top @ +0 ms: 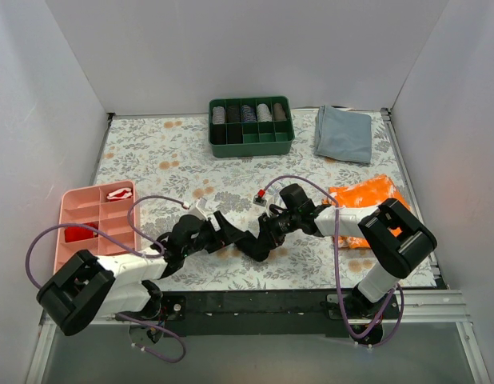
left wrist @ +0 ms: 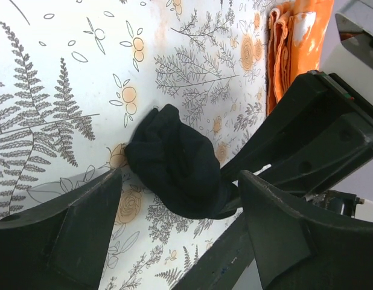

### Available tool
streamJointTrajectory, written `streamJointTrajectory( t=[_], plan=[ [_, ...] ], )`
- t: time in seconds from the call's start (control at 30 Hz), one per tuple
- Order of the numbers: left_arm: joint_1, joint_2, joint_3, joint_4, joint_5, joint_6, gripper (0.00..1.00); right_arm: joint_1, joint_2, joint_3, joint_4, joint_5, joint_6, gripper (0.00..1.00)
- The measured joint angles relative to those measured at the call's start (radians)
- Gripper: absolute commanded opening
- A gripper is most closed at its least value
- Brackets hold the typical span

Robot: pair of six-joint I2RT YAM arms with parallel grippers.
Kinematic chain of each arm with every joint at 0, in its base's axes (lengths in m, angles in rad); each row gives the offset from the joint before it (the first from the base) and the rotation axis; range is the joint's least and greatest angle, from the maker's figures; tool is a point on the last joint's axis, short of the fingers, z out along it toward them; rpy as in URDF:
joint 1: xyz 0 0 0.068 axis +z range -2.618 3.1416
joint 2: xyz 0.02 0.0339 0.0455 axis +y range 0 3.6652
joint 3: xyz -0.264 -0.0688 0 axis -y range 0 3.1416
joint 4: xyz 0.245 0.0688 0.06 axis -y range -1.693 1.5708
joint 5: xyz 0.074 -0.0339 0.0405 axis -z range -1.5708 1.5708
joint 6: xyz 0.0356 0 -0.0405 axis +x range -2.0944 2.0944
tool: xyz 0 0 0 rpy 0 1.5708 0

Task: Roll the underwear
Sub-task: Roll the underwear to the center of the board.

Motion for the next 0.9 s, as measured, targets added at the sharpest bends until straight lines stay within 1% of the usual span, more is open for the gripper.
streamJointTrajectory(
  t=[0.13, 0.37, 0.5, 0.53, 0.6, 0.63, 0.73, 0.77, 0.83, 0.87, 0.9],
  plan=[
    [-0.001, -0.023, -0.010, -0.019, -0.002, -0.025, 0.77, 0.000, 0.000, 0.000, 0.000, 0.000, 0.001, 0.22],
    [-0.004, 0.058, 0.003, 0.017, 0.005, -0.053, 0.74, 0.000, 0.000, 0.000, 0.000, 0.000, 0.005, 0.23],
    [-0.005, 0.117, 0.018, 0.068, 0.006, -0.061, 0.64, 0.000, 0.000, 0.000, 0.001, 0.000, 0.010, 0.23],
    [-0.005, 0.129, 0.019, 0.078, 0.006, -0.063, 0.59, 0.000, 0.000, 0.000, 0.001, 0.000, 0.011, 0.23],
    [-0.008, 0.153, 0.021, 0.101, 0.008, -0.064, 0.54, 0.000, 0.002, 0.000, 0.002, -0.001, 0.013, 0.23],
    [-0.011, 0.166, 0.024, 0.108, 0.009, -0.065, 0.49, 0.000, 0.003, 0.000, 0.002, -0.001, 0.015, 0.23],
    [-0.018, 0.193, 0.027, 0.134, 0.010, -0.069, 0.42, 0.000, 0.006, 0.000, 0.006, -0.003, 0.019, 0.23],
    [-0.019, 0.197, 0.027, 0.142, 0.010, -0.070, 0.36, 0.000, 0.008, 0.000, 0.008, -0.005, 0.022, 0.23],
    [-0.023, 0.203, 0.027, 0.162, 0.010, -0.072, 0.32, 0.000, 0.008, 0.000, 0.009, -0.006, 0.027, 0.24],
    [-0.024, 0.205, 0.027, 0.169, 0.010, -0.074, 0.25, 0.000, 0.009, 0.000, 0.009, -0.007, 0.029, 0.25],
    [-0.025, 0.207, 0.028, 0.174, 0.010, -0.073, 0.22, -0.001, 0.011, 0.000, 0.010, -0.010, 0.032, 0.28]
  ],
)
